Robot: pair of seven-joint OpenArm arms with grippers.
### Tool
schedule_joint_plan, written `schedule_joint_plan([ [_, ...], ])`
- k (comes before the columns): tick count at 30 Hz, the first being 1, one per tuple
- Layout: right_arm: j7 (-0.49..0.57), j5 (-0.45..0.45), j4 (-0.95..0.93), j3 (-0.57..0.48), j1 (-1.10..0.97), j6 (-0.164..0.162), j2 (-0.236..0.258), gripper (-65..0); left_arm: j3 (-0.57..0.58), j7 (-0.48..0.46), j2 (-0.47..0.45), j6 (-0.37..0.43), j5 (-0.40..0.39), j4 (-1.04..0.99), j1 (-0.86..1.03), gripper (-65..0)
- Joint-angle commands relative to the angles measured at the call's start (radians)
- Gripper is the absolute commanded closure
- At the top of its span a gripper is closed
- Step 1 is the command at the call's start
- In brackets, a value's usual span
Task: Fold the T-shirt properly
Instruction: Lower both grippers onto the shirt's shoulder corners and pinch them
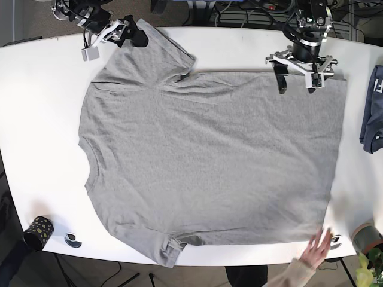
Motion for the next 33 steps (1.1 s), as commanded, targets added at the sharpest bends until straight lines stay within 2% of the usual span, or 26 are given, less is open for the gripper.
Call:
schedule_joint_plan([
  [1,-0.014,-0.018,0.003,-0.003,0.011,-0.007,0.007,-40.7,-0.014,-0.022,-0.003,-0.001,-0.014,0.019,0.004,-45.0],
  [3,-0.014,-0.018,0.003,-0.003,0.017,-0.007,0.007,-40.3,-0.027,-0.022,-0.003,-0.001,-0.053,0.019,0.004,-45.0],
  [6,-0.014,-0.018,0.003,-0.003,0.030,-0.007,0.007,-32.0,-0.053,-0.022,-0.006,-0.001,-0.118,0.019,0.006,-45.1],
  [8,-0.014,-0.018,0.003,-0.003,0.044,-0.007,0.007,-20.3,-0.071,-0.021,-0.032,-0.001,-0.149,0.019,0.006,-45.1],
  [10,-0.014,-0.018,0.003,-0.003,0.047,-0.009,0.007,-12.2,-0.074,-0.012,-0.046,-0.001,-0.172,0.019,0.006,-45.1],
  [13,-0.014,-0.018,0.003,-0.001,0.047,-0.009,0.007,-0.2,-0.106,0.056,-0.052,-0.001,-0.239,0.019,0.006,-45.1],
  [18,-0.014,-0.042,0.011,0.000,0.040,-0.010,0.007,0.0,-0.220,0.219,-0.075,-0.007,-0.411,0.015,-0.002,-45.1],
  [20,-0.014,-0.068,0.012,-0.001,0.040,-0.010,0.005,0.0,-0.257,0.277,-0.095,-0.044,-0.478,0.012,-0.004,-45.1],
  [22,-0.014,-0.099,0.012,0.000,0.038,-0.010,-0.007,0.0,-0.307,0.334,-0.109,-0.127,-0.554,0.012,-0.016,-45.1],
  [26,-0.014,-0.144,0.015,0.005,0.038,-0.010,-0.029,0.0,-0.413,0.444,-0.109,-0.210,-0.597,-0.022,-0.027,-44.7],
  [33,-0.014,-0.150,0.054,0.005,0.038,-0.009,-0.033,0.0,-0.577,0.585,-0.109,-0.334,-0.589,-0.154,-0.117,-44.6],
])
